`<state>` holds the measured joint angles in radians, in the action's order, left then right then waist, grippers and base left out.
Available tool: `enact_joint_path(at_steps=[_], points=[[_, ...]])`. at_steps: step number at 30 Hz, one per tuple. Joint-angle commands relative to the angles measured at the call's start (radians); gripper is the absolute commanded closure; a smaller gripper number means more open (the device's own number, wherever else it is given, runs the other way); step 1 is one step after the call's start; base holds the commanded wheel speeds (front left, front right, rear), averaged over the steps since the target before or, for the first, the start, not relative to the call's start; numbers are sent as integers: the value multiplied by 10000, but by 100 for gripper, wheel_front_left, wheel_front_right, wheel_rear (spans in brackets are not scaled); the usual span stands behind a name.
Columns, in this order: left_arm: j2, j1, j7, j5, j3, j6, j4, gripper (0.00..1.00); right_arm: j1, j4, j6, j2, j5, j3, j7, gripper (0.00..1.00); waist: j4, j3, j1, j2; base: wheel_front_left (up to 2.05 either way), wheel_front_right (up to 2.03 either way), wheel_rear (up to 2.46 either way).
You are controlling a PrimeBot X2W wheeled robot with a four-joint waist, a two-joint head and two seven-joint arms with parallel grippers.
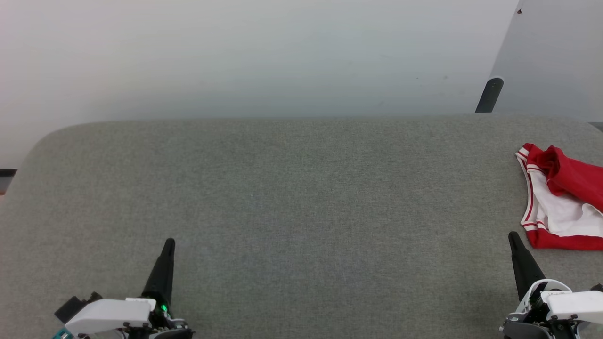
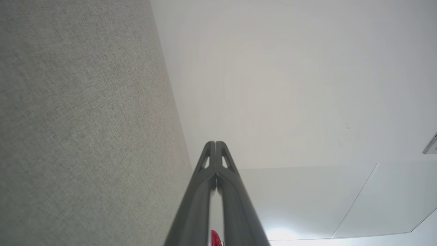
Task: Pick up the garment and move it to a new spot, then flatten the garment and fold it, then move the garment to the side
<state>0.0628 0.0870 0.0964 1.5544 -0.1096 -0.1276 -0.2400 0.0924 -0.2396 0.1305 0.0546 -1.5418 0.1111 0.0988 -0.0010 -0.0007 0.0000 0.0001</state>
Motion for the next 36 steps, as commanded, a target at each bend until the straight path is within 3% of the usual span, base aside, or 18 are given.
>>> enact_joint_path(at_steps=[1,10,36], points=[[-30,156,57,149,-42,-52,-8,100,132,-11,4,-29,-176,20,67,100,2,4,0,-1,0,0,0],[-151,288,204,627,-58,-56,-74,100,260,-68,4,-68,-772,42,176,100,10,38,0,-1,0,0,0],[-144,281,206,595,-61,-57,-66,100,192,-62,4,-64,-726,35,174,100,10,38,0,-1,0,0,0]])
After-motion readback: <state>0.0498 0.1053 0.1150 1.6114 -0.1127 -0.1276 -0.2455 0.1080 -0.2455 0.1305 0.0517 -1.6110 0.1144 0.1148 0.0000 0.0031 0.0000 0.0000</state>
